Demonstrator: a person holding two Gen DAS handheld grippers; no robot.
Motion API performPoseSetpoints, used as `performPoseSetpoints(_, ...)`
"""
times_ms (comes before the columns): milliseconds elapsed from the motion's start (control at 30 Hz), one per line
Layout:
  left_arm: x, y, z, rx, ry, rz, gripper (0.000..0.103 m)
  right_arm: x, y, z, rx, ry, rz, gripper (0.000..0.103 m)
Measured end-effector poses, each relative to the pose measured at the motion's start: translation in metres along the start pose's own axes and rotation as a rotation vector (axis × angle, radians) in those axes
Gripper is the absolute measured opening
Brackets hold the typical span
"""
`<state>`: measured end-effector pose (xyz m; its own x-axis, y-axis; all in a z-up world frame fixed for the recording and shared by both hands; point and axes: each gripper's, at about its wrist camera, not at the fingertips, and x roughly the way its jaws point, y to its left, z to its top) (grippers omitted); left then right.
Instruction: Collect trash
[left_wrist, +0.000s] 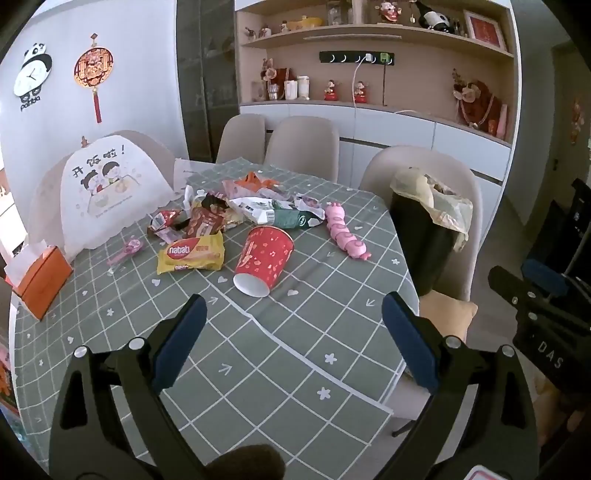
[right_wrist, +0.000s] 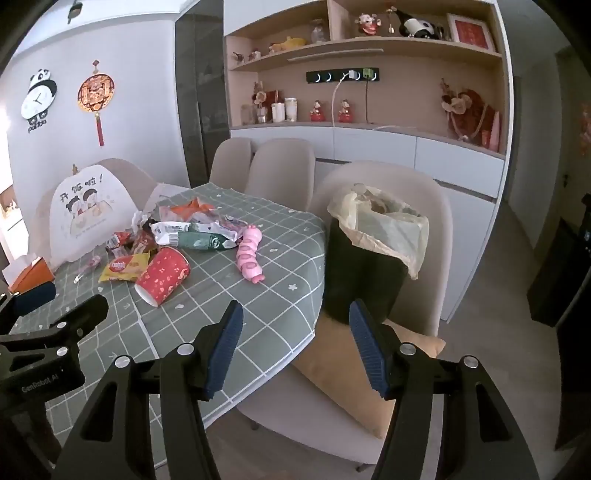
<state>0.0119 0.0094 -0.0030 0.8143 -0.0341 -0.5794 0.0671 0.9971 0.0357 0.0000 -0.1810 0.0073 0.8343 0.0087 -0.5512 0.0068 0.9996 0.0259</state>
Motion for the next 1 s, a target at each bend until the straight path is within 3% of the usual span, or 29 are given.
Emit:
performPoseSetpoints(267, -0.003, -0.002, 0.003, 0.002, -0.034, -0.014, 0.091, -0.006, 0.001, 0.002, 0.001, -0.023, -0.011, 0.057)
performPoseSetpoints(1000, -0.004, -0.005, 0.002, -0.003, -0.025, -0.021, 0.092, -0.012, -0.008, -0.003, 0.023, -0.02, -0.023, 0.057)
